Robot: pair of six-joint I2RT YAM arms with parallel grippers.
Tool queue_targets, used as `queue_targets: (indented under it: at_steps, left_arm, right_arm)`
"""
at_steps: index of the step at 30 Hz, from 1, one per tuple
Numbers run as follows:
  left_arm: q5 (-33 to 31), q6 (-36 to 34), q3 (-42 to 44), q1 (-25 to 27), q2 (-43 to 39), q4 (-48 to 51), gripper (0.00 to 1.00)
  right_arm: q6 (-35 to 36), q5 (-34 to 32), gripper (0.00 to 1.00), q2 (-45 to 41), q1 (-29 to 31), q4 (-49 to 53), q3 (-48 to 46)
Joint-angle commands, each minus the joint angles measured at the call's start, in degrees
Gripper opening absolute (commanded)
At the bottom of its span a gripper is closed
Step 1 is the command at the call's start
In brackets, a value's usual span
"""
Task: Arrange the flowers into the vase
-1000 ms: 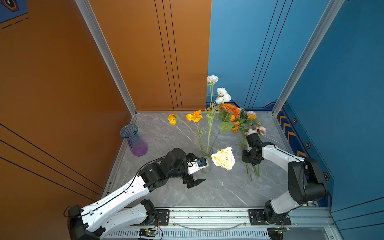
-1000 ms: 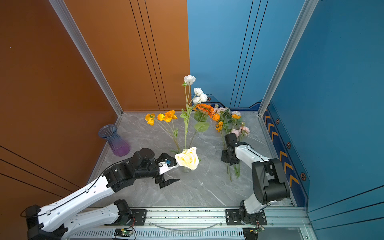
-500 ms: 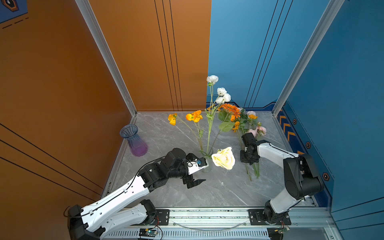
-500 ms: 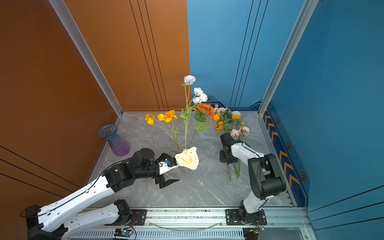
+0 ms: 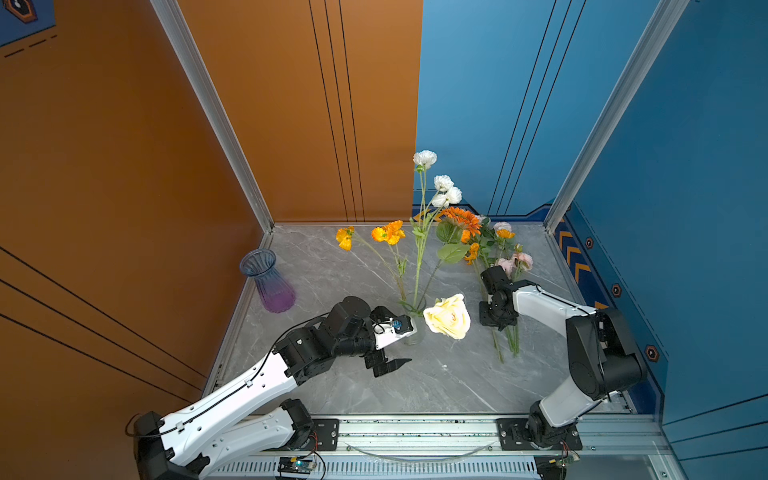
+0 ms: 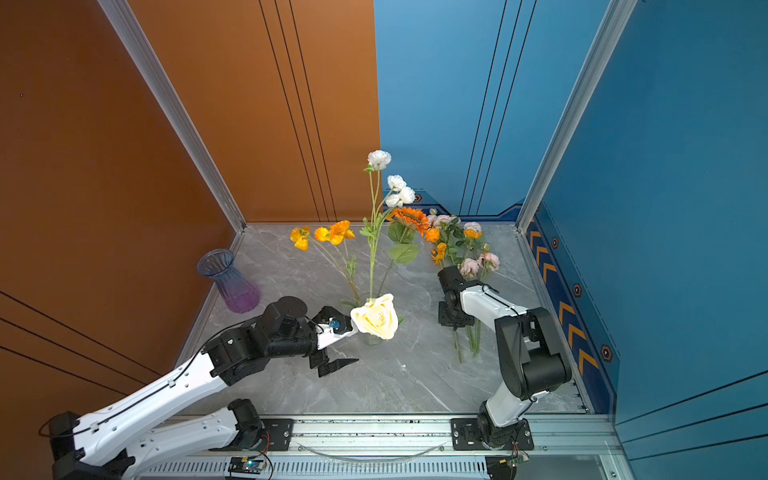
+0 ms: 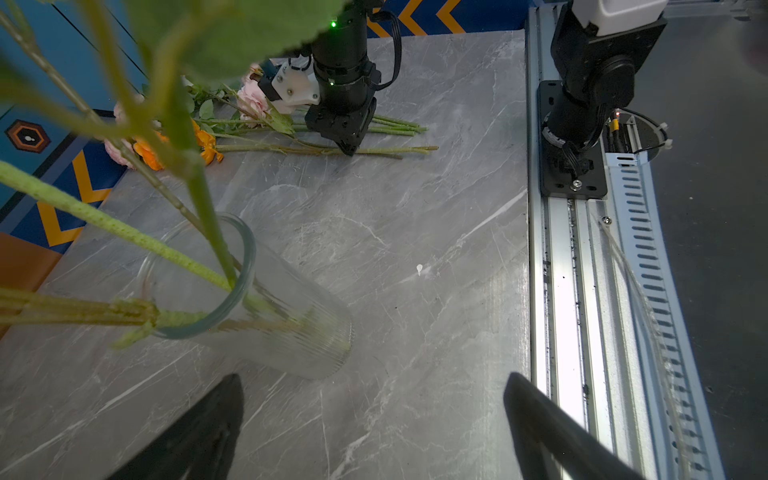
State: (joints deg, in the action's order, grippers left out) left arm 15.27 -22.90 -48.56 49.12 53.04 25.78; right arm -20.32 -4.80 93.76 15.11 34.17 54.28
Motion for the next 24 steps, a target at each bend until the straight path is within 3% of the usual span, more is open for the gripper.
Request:
queue_targets:
  at_steps: [1, 24]
  left_arm:
    - [1.61, 0.31, -1.81, -0.18, -0.74, 1.04, 0.98]
    - [1.59, 0.48, -1.8, -0.01, -0.77, 1.12, 0.98]
  right_arm:
    - [0.89, -1.84, 0.15, 0.46, 0.51, 2.74, 1.23]
    - [1.42, -4.66, 0.18, 2.44, 1.94, 5.44, 2.32]
